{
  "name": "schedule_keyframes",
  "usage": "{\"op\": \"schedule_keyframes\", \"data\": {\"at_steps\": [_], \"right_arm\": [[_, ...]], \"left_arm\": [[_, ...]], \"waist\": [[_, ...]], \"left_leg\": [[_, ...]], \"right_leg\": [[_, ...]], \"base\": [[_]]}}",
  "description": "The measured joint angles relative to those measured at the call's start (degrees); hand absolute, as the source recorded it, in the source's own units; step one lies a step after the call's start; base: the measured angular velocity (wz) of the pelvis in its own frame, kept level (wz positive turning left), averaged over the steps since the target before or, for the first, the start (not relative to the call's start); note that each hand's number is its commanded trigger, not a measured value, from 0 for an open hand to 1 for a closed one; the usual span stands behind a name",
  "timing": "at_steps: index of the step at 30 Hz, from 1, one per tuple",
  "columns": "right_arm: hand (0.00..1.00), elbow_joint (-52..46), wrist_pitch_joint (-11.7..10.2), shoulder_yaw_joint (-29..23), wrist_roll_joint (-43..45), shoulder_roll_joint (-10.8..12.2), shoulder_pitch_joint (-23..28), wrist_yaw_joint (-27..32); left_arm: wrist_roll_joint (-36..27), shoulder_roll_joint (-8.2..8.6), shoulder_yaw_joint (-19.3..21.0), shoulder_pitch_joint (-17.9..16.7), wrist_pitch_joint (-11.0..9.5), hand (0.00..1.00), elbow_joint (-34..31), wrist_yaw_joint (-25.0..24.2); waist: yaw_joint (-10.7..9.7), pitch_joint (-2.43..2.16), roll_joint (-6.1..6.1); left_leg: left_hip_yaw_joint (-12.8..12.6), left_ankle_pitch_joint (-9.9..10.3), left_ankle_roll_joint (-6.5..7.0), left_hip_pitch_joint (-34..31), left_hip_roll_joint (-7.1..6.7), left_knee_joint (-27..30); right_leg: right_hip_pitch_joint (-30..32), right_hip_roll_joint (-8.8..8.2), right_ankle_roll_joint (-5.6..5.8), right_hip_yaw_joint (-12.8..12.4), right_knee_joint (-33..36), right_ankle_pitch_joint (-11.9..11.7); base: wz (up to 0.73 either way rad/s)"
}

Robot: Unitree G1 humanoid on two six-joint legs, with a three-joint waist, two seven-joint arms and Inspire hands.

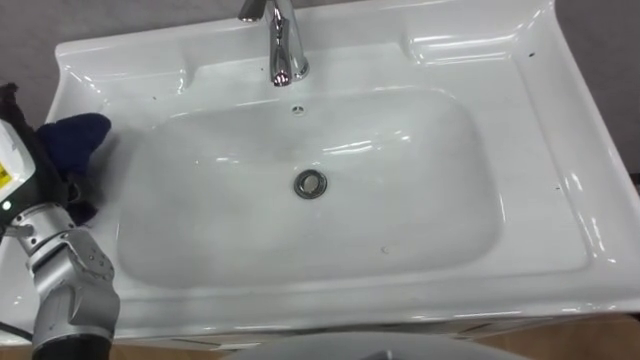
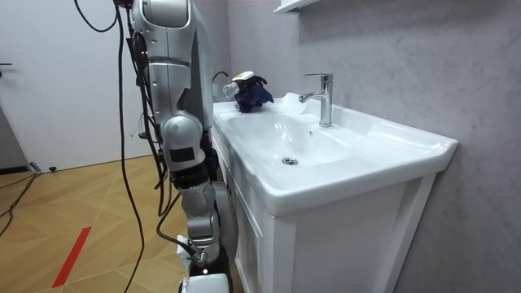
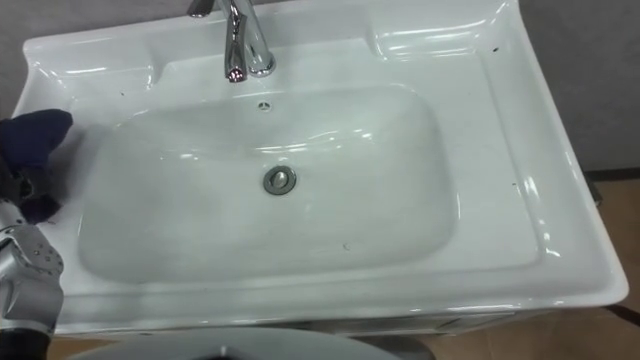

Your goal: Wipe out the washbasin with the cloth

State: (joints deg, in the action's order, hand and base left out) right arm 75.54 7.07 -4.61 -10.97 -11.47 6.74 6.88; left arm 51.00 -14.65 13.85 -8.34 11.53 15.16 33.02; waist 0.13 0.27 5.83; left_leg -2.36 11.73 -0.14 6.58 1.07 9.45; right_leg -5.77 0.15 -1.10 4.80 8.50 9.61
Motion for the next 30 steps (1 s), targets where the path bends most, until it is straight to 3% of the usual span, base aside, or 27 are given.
{"op": "schedule_keyframes", "data": {"at_steps": [16, 17, 18, 19, 20, 30], "right_arm": [[0.00, -0.09, -0.05, -0.04, 0.06, 0.01, 0.06, -0.07], [0.00, -0.09, -0.05, -0.04, 0.06, 0.02, 0.07, -0.09], [0.00, -0.10, -0.05, -0.04, 0.06, 0.02, 0.06, -0.09], [0.00, -0.10, -0.05, -0.04, 0.06, 0.02, 0.06, -0.09], [0.00, -0.09, -0.05, -0.04, 0.02, 0.00, 0.05, -0.09], [0.00, -0.08, -0.03, -0.02, 0.57, -0.08, 0.11, 0.50]], "left_arm": [[1.29, 0.00, 0.00, 0.00, 0.08, 1.00, 0.21, -1.24], [1.29, 0.00, 0.00, 0.00, 0.09, 0.93, 0.21, -1.31], [1.30, 0.00, 0.00, 0.00, 0.10, 0.69, 0.20, -1.37], [1.30, 0.00, 0.00, 0.00, 0.10, 0.07, 0.20, -1.37], [1.31, 0.00, 0.00, 0.01, 0.10, 0.00, 0.20, -1.37], [2.84, 0.00, 0.02, 0.00, 0.05, 0.00, 0.21, -0.08]], "waist": [[-0.04, -0.04, 0.09], [-0.04, -0.04, 0.09], [-0.04, -0.06, 0.11], [-0.03, -0.06, 0.12], [-0.02, -0.07, 0.13], [0.08, -0.07, 0.46]], "left_leg": [[-0.17, 0.00, 0.00, -0.05, 0.01, -0.01], [-0.18, 0.00, 0.00, -0.05, 0.01, -0.01], [-0.18, 0.00, 0.00, -0.06, 0.01, -0.01], [-0.18, 0.00, 0.00, -0.06, 0.01, 0.00], [-0.17, 0.00, 0.00, -0.05, 0.01, 0.00], [-0.17, 0.00, 0.00, -0.04, 0.00, 0.00]], "right_leg": [[0.12, -0.01, 0.00, -0.05, 0.03, 0.00], [0.12, -0.01, 0.00, -0.05, 0.03, 0.00], [0.11, -0.01, 0.00, -0.04, 0.04, 0.00], [0.11, -0.01, 0.00, -0.04, 0.05, 0.00], [0.11, -0.01, 0.00, 0.02, 0.05, 0.00], [0.21, 0.00, 0.00, -0.05, 0.12, 0.00]], "base": [[0.00], [0.00], [0.00], [0.00], [0.00], [0.00]]}}
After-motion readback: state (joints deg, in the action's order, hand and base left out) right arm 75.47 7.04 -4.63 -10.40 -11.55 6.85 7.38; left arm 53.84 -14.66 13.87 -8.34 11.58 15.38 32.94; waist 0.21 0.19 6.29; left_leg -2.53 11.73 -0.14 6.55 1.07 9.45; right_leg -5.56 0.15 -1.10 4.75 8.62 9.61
